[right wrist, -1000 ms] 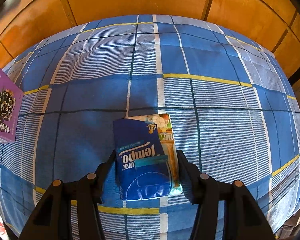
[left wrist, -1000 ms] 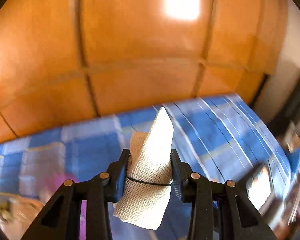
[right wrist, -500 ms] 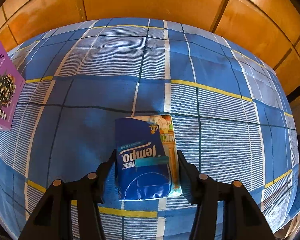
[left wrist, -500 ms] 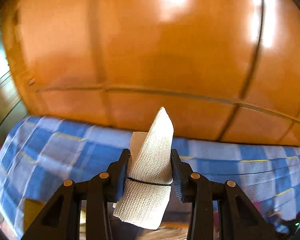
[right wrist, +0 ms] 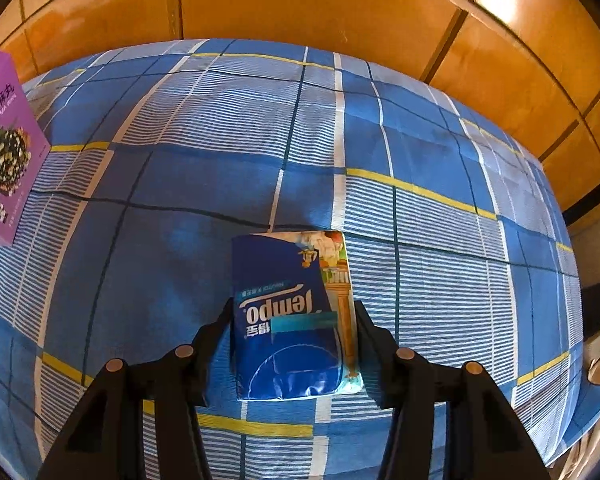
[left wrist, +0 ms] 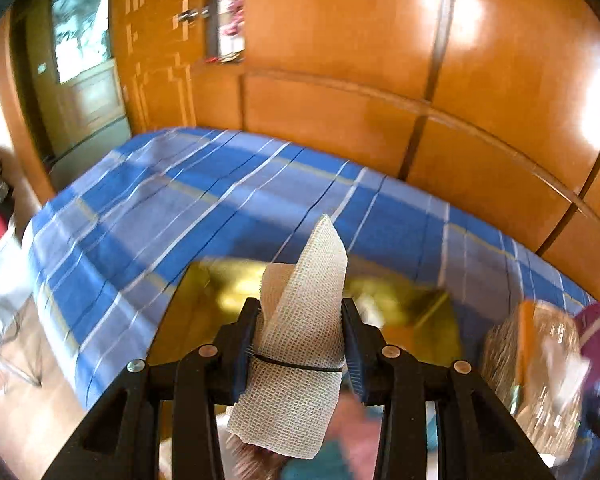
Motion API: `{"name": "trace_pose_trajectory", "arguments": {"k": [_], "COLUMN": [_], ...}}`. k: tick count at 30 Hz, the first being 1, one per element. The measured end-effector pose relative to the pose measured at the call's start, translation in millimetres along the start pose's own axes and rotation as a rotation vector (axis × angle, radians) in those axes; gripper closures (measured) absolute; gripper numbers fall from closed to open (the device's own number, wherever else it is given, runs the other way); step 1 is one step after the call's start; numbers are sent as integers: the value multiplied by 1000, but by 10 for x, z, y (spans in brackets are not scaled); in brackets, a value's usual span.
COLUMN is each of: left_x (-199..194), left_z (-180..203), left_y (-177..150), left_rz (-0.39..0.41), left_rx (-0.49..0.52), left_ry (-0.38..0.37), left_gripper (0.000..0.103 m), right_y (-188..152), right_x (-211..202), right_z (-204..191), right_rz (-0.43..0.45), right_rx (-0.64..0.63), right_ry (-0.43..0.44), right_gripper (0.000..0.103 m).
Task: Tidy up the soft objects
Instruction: 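Carry the beige mesh cloth with the left tool into the gold tray and release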
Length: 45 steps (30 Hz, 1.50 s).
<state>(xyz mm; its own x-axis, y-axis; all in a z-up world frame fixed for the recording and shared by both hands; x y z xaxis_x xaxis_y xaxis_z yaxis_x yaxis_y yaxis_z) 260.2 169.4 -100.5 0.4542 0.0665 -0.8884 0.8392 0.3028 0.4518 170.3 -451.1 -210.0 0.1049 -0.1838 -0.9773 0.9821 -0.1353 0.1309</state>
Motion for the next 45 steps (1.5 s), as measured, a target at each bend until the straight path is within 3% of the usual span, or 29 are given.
{"name": "trace_pose_trajectory", "arguments": {"k": [9,14,16,19,30,32,36,45], "left_x": [-53,-42,-26,68,584,539,339,-137], "left_z": [-493,-446,-338,-265,-593,-608,-589,-460], "left_y": [-961,-1318,-1381,-1369,-780,-749,-792,-949], "left_rz": [-33,-33,-22,-45,-67,-54,-7,81], "left_rx": [-64,-63,-15,2,-52,-53,-46,-7], "left_ry": [-25,-35,-22,-27,103,104,95,56], "left_gripper": [63,63,62,62,61,59,37,26], "right_y": [-29,-49,-40,-44,-48,-51,-46,-36], "right_x": [-40,-45,-33,-29,-19,-21,-22,-23], "right_z": [-54,-68,-57,-50,-42,-40,-29,-23], "right_rz": [28,30,31,30,25,24,22,27], "right_rx": [-23,-22,-18,-6,19,24,33,33], "right_ry": [-52,-74,-79,-83,-93,-91,-87,-93], "right_gripper": [50,50,50,50,50,50,50,50]}}
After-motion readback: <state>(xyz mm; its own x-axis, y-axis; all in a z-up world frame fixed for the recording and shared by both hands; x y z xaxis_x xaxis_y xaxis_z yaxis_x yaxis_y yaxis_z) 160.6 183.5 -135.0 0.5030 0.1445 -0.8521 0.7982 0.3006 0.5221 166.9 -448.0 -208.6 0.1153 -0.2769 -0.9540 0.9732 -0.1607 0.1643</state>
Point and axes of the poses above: each gripper's, at about its wrist camera, not at the fingertips, and x roughly the way its jaws point, z to its right, y to its top, the point moved 9 cm from there along x, roughly the way its jaws point, and after that the axes turned 14 degrees about -z, right-handed, at the moved point
